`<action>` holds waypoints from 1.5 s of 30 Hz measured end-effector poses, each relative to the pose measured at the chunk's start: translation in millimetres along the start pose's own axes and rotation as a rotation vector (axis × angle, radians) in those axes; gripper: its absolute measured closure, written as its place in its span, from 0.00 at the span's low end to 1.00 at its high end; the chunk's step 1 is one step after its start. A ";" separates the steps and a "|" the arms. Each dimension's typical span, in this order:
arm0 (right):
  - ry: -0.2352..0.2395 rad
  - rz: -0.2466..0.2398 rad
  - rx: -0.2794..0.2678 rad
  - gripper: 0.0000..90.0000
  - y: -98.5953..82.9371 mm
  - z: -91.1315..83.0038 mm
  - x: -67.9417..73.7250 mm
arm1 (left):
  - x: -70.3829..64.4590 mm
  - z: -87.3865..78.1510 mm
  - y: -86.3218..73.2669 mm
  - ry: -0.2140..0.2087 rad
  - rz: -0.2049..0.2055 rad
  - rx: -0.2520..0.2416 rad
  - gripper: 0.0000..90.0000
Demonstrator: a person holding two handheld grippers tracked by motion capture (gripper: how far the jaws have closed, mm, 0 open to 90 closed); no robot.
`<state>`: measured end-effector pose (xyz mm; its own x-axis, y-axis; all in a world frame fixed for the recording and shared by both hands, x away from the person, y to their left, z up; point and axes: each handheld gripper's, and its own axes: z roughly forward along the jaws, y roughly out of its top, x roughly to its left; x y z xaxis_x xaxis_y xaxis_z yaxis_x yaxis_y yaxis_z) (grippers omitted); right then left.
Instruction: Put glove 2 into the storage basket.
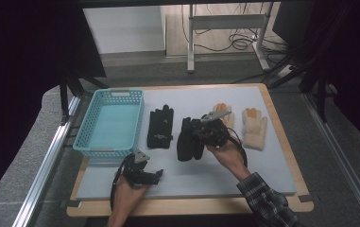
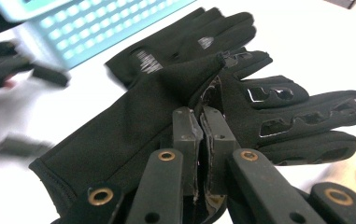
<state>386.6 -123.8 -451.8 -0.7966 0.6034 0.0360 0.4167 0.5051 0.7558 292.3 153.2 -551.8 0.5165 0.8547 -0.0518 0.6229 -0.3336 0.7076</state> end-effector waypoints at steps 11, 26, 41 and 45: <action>0.042 -0.011 0.021 0.93 -47.0 -8.3 43.1 | -0.3 -0.1 -0.1 0.001 -0.004 0.000 0.05; -0.010 0.033 0.006 0.61 -53.8 -1.1 16.2 | 0.2 -0.3 0.0 0.002 0.003 0.003 0.05; 0.020 0.014 0.004 0.48 11.9 62.8 -3.1 | 0.5 -0.5 -0.1 0.000 0.005 0.007 0.05; 0.036 0.000 0.039 0.52 25.2 89.1 -6.5 | 0.3 -0.3 -0.1 0.000 0.003 0.005 0.05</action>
<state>441.3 -60.0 -491.2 -0.8117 0.5810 0.0600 0.4327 0.5291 0.7300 292.2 153.7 -551.6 0.5183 0.8537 -0.0500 0.6243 -0.3378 0.7044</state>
